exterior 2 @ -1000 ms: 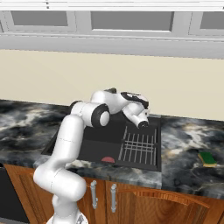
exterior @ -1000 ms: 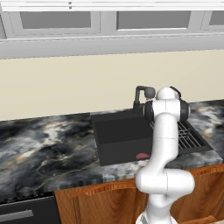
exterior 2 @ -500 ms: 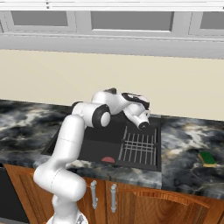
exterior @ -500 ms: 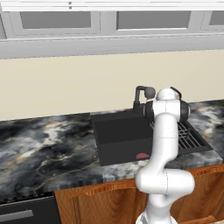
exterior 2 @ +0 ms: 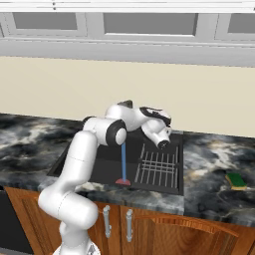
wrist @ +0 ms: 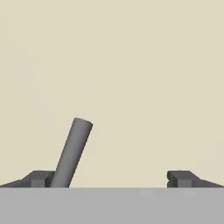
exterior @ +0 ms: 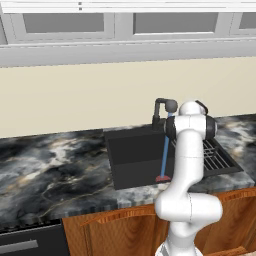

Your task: Soak the sponge with water for a few seconds and then drop it inside the sink.

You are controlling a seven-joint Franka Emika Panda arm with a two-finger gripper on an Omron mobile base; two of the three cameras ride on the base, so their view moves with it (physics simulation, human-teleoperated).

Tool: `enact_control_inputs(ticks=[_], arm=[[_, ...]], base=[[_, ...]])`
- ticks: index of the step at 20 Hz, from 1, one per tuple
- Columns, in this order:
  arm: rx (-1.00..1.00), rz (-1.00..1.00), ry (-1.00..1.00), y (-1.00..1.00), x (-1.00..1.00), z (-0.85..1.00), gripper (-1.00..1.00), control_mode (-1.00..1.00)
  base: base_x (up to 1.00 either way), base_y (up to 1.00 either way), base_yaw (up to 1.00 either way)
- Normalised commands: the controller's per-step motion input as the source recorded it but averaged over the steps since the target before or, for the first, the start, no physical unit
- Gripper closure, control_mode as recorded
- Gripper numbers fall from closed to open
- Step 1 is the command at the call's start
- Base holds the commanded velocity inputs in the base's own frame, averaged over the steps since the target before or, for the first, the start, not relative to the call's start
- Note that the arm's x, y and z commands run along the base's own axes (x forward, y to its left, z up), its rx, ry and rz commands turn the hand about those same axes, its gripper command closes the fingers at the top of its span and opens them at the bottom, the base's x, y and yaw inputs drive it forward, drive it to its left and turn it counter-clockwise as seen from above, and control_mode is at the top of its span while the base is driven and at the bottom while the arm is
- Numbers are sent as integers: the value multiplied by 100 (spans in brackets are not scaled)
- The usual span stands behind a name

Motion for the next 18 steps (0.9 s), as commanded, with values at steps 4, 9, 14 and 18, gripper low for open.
enact_control_inputs(ticks=[4,9,14,18], arm=[[7,-2,0,-54,0,0,-100,-100],[6,-1,0,-51,-1,0,-100,-100],[6,0,0,-29,-14,11,-100,-100],[9,0,0,-31,-26,27,-100,-100]], base=[[0,0,0],[0,0,0],[0,0,0],[0,0,0]])
